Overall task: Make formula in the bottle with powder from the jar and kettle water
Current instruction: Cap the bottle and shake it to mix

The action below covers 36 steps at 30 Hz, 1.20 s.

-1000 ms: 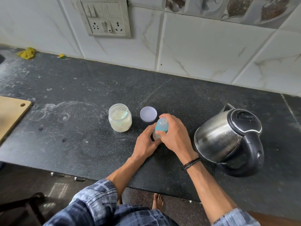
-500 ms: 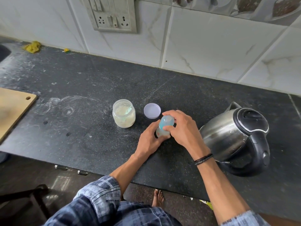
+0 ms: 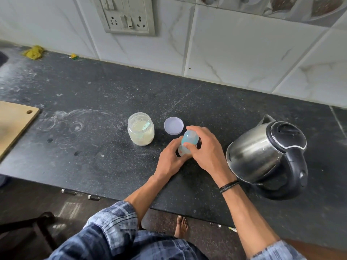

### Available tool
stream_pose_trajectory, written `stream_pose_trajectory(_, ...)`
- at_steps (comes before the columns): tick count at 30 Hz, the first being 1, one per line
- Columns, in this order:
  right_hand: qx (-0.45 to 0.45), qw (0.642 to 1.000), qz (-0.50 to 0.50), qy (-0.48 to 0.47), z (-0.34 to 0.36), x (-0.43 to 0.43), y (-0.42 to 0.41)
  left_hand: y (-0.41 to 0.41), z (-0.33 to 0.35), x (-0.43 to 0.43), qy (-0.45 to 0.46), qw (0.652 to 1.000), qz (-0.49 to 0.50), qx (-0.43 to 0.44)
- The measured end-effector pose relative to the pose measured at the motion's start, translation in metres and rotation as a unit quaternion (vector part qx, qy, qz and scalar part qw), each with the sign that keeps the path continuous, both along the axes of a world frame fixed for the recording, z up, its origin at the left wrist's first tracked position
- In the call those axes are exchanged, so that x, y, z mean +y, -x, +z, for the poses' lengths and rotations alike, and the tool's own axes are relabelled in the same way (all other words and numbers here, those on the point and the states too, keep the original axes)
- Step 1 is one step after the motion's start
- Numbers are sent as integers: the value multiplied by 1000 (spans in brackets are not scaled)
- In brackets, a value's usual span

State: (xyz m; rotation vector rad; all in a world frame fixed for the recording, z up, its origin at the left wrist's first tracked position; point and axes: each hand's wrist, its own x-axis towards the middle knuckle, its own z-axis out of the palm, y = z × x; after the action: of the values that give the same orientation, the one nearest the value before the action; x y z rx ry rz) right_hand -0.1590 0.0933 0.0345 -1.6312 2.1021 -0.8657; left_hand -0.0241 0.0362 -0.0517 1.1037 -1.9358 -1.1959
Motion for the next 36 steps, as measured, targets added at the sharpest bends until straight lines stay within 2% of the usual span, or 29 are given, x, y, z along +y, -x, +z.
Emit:
stream_pose_trajectory(5,-100,994,37,11,-19,13,6,-4,4,-5,-19,999,-26,1)
stream_pose_trajectory(8,-93,994,45,23,-34,15,5,-13,0,-6,5,999,-38,-22)
stream_pose_trajectory(12,-103,994,27,34,-51,15,2,-33,-4,-6,6,999,-5,-38)
stream_pose_trajectory(18,-47,996,12,73,-67,7,3,-50,-14,-2,54,994,36,-87)
stream_pose_trajectory(22,11,993,27,115,-76,4,8,-46,-17,1,84,989,16,-118)
stream_pose_trajectory(25,22,991,24,128,-80,1,8,-46,-19,-1,102,986,29,-131)
stream_pose_trajectory(31,-38,995,32,84,-57,-1,6,-41,-23,-1,136,976,58,-158)
stream_pose_trajectory(34,-12,992,70,105,-24,5,12,-40,-27,0,149,972,53,-173)
stream_pose_trajectory(36,-10,989,54,137,6,10,16,-40,-29,-1,152,971,46,-180)
